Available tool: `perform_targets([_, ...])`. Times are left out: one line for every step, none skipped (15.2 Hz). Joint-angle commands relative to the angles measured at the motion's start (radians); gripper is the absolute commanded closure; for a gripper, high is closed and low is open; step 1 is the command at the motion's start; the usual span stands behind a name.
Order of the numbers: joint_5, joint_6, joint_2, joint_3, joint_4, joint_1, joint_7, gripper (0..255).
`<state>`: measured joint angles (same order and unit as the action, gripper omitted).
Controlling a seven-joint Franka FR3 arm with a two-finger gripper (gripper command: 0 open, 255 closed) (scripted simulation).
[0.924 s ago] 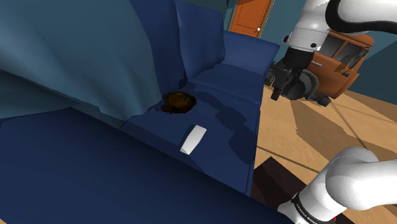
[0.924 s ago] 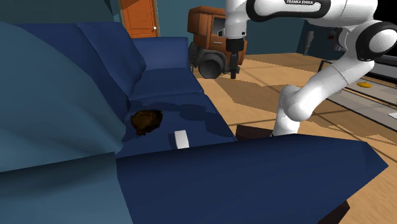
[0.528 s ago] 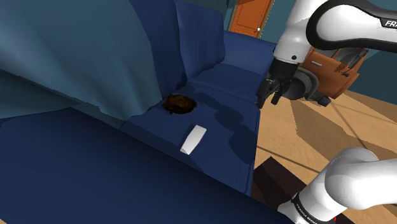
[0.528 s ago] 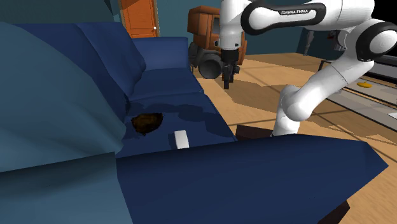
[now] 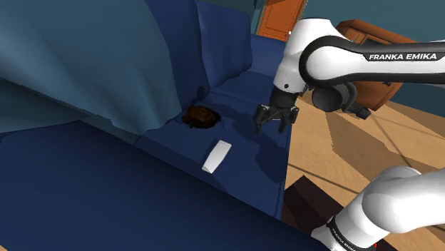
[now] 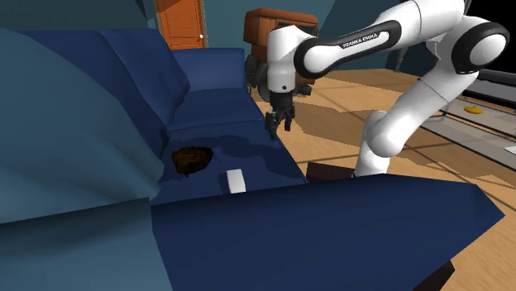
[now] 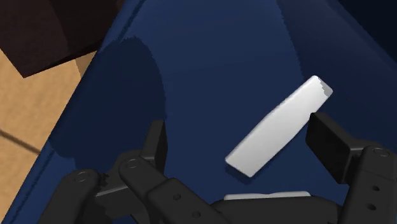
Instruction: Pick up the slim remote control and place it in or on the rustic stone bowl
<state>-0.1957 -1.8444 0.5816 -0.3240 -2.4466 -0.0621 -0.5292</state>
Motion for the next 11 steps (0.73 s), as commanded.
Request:
perform_targets([-0.013, -0.075, -0.051, -0.044, -0.012, -0.016, -0.091, 0])
perform_targets([-0.015, -0.109, -0.083, -0.065, -0.011, -0.026, -0.135, 0])
perform_targets([-0.015, -0.144, -0.116, -0.086, -0.008, -0.036, -0.179, 0])
perform_targets([-0.013, -0.178, -0.151, -0.106, -0.004, -0.047, -0.224, 0])
perform_targets([-0.008, -0.212, -0.187, -0.127, 0.002, -0.059, -0.27, 0])
perform_targets([0.0, -0.245, -0.225, -0.147, 0.009, -0.071, -0.317, 0])
perform_targets([0.011, -0.278, -0.264, -0.166, 0.018, -0.084, -0.365, 0])
perform_targets([0.025, -0.309, -0.304, -0.184, 0.028, -0.096, -0.415, 0])
perform_targets([0.043, -0.34, -0.346, -0.202, 0.04, -0.109, -0.467, 0])
perform_targets([0.065, -0.37, -0.389, -0.217, 0.053, -0.121, -0.52, 0])
perform_targets([0.091, -0.398, -0.434, -0.231, 0.068, -0.132, -0.575, 0])
